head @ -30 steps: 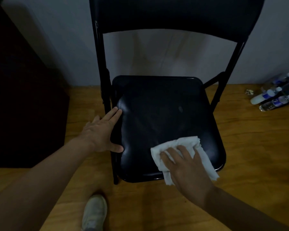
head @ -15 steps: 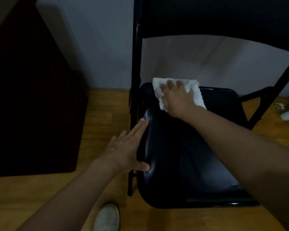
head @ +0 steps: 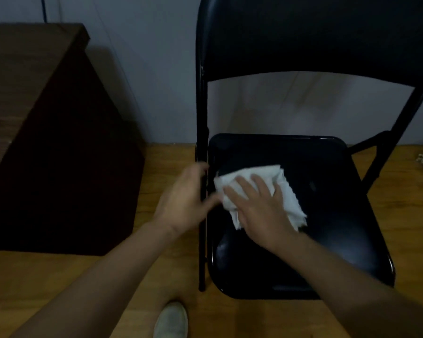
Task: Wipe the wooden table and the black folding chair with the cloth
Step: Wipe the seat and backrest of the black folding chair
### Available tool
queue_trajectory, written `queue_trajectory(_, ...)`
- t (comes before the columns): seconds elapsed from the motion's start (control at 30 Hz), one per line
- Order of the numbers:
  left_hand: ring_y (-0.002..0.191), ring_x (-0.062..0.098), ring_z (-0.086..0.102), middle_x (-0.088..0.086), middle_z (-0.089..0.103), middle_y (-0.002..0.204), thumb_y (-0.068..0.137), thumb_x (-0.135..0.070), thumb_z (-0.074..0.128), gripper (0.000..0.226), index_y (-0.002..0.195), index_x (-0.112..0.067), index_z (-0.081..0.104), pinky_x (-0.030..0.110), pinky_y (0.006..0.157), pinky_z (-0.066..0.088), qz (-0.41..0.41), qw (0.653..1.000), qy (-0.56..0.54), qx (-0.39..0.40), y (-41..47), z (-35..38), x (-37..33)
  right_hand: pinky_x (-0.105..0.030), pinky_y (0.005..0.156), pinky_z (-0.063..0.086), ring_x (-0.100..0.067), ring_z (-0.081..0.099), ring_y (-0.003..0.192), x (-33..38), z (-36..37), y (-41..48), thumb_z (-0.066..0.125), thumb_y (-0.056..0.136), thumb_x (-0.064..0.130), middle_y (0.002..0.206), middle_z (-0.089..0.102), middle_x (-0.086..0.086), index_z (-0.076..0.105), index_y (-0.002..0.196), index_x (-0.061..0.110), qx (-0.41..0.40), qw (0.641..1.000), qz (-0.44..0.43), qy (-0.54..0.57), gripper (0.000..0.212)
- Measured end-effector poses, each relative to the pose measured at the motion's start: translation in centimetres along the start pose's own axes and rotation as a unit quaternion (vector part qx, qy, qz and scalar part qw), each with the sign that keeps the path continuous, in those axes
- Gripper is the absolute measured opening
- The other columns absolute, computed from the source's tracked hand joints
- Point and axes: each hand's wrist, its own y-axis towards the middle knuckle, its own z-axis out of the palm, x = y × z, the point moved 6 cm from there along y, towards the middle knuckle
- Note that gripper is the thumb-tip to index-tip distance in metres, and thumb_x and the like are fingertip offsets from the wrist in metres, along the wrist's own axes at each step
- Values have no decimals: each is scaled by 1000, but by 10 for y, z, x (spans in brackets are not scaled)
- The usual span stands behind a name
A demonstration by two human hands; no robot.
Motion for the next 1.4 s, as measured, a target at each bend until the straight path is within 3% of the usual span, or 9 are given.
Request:
queue_trajectory(0.1, 126, 20, 52, 6, 49, 140, 99, -45, 51, 55, 145, -20, 33, 33, 96, 50, -34, 984, -33, -171, 35, -51, -9, -75, 110, 25, -45, 41, 143, 19, 8, -51, 65, 86, 31, 157, 45, -9, 47, 150, 31, 15, 1000, 3, -12, 67)
queue_trajectory(0.2, 137, 24, 41, 13, 40, 151, 104, -46, 40, 62, 150, -9, 24, 38, 110, 38, -47, 988, -114, -93, 86, -61, -27, -73, 107, 22, -44, 52, 135, 37, 20, -90, 43, 88, 38, 148, 57, -8, 56, 142, 30, 7, 999, -25, -36, 55)
queue_trajectory(0.33, 100, 34, 61, 26, 59, 107, 107, -35, 34, 34, 114, -2, 38, 48, 89, 51, -70, 952, -281, -98, 114, -47, -34, -72, 108, 16, -38, 42, 136, 52, 30, -105, 38, 97, 37, 142, 63, -4, 69, 130, 35, -19, 997, -39, -67, 46)
queue_trajectory(0.43, 84, 30, 59, 23, 57, 92, 106, -38, 34, 36, 110, -2, 38, 47, 75, 51, -67, 946, -290, -127, 117, -40, -24, -74, 105, 26, -42, 42, 142, 32, 14, -65, 49, 87, 39, 151, 54, -8, 59, 143, 31, -2, 1000, 3, -18, 57)
queue_trajectory(0.57, 87, 36, 59, 25, 56, 94, 106, -41, 35, 37, 106, -4, 37, 49, 79, 51, -34, 953, -281, -105, 126, -37, -14, -71, 110, 19, -41, 12, 153, -11, -10, 43, 53, 98, 33, 167, 16, -5, 23, 158, 35, 28, 996, 87, 14, 68)
queue_trajectory(0.8, 85, 22, 54, 11, 49, 94, 106, -33, 36, 21, 101, -12, 35, 47, 84, 51, 1, 941, -315, -121, 132, -36, -10, -69, 110, 26, -43, 25, 145, -29, -24, 173, 51, 93, 58, 160, 32, -2, 34, 150, 44, 85, 988, 122, -31, 61)
queue_trajectory(1.0, 86, 19, 51, 8, 45, 95, 107, -33, 33, 22, 101, -12, 33, 34, 77, 49, -6, 939, -321, -126, 128, -34, -14, -73, 111, 24, -40, 20, 150, 6, -3, 82, 59, 96, 25, 164, 26, -9, 39, 153, 30, 12, 998, 68, -6, 61)
queue_trajectory(1.13, 84, 17, 47, 5, 42, 95, 108, -30, 32, 19, 100, -13, 33, 22, 71, 45, -8, 933, -332, -136, 121, -37, -20, -77, 101, 31, -43, 32, 141, 40, 12, -20, 68, 86, 31, 154, 43, -10, 51, 143, 32, -40, 999, 6, -21, 60)
queue_trajectory(1.4, 85, 18, 44, 4, 37, 95, 107, -30, 33, 19, 100, -13, 33, 41, 83, 50, -24, 927, -346, -143, 118, -37, -23, -74, 103, 30, -42, 43, 136, 63, 39, -127, 46, 87, 38, 141, 63, -8, 56, 135, 31, -45, 995, -1, -89, 50)
